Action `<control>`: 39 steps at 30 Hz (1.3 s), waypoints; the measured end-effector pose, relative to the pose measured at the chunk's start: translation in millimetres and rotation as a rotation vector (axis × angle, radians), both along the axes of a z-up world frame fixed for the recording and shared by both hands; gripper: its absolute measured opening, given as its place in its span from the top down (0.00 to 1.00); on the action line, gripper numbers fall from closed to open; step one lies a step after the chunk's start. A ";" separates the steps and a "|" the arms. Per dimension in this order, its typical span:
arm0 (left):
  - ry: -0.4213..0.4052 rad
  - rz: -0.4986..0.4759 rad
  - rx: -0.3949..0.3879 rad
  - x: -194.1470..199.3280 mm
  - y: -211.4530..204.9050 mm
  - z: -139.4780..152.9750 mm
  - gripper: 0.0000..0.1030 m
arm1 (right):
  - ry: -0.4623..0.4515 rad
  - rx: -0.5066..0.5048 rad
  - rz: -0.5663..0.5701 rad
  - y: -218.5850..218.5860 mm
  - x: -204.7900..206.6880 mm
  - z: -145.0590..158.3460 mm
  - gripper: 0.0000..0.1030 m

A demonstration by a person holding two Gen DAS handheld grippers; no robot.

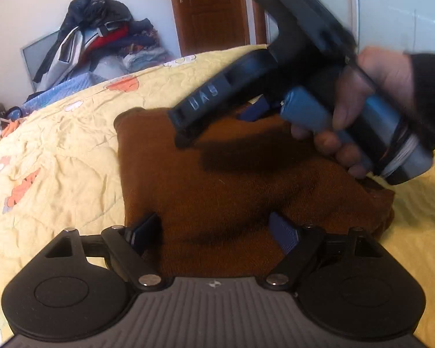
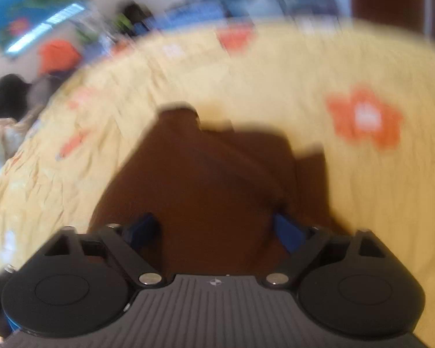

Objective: Fold small clothes

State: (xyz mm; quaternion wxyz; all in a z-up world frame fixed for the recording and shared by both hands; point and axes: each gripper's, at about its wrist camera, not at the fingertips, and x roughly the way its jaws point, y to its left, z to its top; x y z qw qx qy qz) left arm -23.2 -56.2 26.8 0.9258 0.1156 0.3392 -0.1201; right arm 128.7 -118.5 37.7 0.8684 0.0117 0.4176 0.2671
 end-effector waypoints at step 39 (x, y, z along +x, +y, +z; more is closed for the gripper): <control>0.136 0.192 -0.181 2.6 50.8 -3.8 0.11 | -0.032 0.029 -0.146 -57.8 -111.7 -2.5 0.00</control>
